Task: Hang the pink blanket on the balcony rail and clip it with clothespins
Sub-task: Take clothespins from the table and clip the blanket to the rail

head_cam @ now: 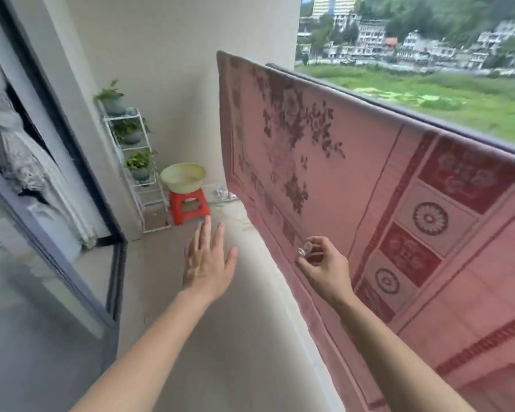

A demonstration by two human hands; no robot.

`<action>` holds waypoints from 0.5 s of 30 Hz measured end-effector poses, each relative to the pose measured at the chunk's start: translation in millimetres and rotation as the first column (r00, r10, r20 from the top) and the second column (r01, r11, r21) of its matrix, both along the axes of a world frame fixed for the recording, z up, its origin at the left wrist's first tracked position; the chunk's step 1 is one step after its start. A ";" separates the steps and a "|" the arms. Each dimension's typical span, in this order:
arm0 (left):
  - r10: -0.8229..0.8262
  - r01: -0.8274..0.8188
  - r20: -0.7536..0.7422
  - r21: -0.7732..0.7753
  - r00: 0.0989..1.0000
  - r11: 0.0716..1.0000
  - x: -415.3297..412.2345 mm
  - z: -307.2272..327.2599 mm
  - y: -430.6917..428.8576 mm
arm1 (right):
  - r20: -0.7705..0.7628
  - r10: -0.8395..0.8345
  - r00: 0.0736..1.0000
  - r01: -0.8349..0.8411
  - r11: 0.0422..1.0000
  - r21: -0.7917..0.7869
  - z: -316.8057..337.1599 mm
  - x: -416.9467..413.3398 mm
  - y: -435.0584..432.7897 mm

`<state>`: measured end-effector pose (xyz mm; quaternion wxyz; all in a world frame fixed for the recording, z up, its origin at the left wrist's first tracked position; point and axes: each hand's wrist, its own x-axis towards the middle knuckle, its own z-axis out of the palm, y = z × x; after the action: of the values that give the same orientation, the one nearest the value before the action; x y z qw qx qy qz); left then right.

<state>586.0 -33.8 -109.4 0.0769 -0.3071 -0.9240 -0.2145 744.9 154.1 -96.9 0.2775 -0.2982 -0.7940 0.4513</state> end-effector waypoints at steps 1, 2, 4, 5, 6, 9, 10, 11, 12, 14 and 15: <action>0.018 -0.018 -0.008 0.010 1.000 1.000 -20.8 2.6 2.3 | -0.016 0.015 1.000 -0.015 1.000 0.000 1.2 -24.7 3.5; 0.032 -0.031 -0.022 0.022 0.999 0.999 -40.8 3.4 7.2 | -0.042 0.035 0.999 -0.036 0.999 -0.016 1.7 -48.4 8.6; 0.050 -0.049 -0.039 0.022 0.998 0.999 -81.4 2.3 20.0 | -0.084 0.081 0.993 -0.087 0.994 -0.067 0.0 -96.1 20.1; 0.052 -0.052 -0.044 0.008 0.998 0.999 -103.0 1.1 28.6 | -0.094 0.100 0.991 -0.106 0.992 -0.068 -0.2 -120.2 26.0; 0.050 -0.050 -0.050 -0.009 0.998 0.999 -125.9 -1.3 38.4 | -0.104 0.110 0.988 -0.116 0.992 -0.058 -3.4 -145.1 34.1; 0.037 -0.039 -0.069 -0.028 0.997 0.999 -201.8 -4.3 78.7 | -0.124 0.103 0.987 -0.112 0.991 -0.067 -13.9 -221.4 67.1; 0.047 -0.049 -0.063 -0.029 0.997 0.998 -227.6 -2.4 94.0 | -0.124 0.092 0.988 -0.104 0.990 -0.096 -15.0 -246.9 81.1; 0.057 -0.058 -0.054 -0.030 0.997 0.998 -254.1 0.1 109.7 | -0.118 0.078 0.990 -0.092 0.989 -0.120 -14.5 -273.4 96.4; 0.060 -0.062 -0.044 -0.039 0.997 0.997 -278.5 3.2 123.5 | -0.104 0.067 0.992 -0.081 0.988 -0.134 -11.5 -299.0 109.9; 0.054 -0.056 -0.043 -0.042 0.998 0.998 -326.0 11.8 147.0 | -0.090 0.044 0.995 -0.058 0.985 -0.164 -0.3 -348.9 134.0; 0.053 -0.055 -0.050 -0.035 0.997 0.998 -350.6 16.6 157.2 | -0.097 0.036 0.995 -0.053 0.982 -0.182 7.2 -375.9 145.4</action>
<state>235.4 123.4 -92.9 0.0999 -0.2886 -0.9335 -0.1877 368.9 299.5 -89.7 0.2754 -0.2833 -0.7414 0.5424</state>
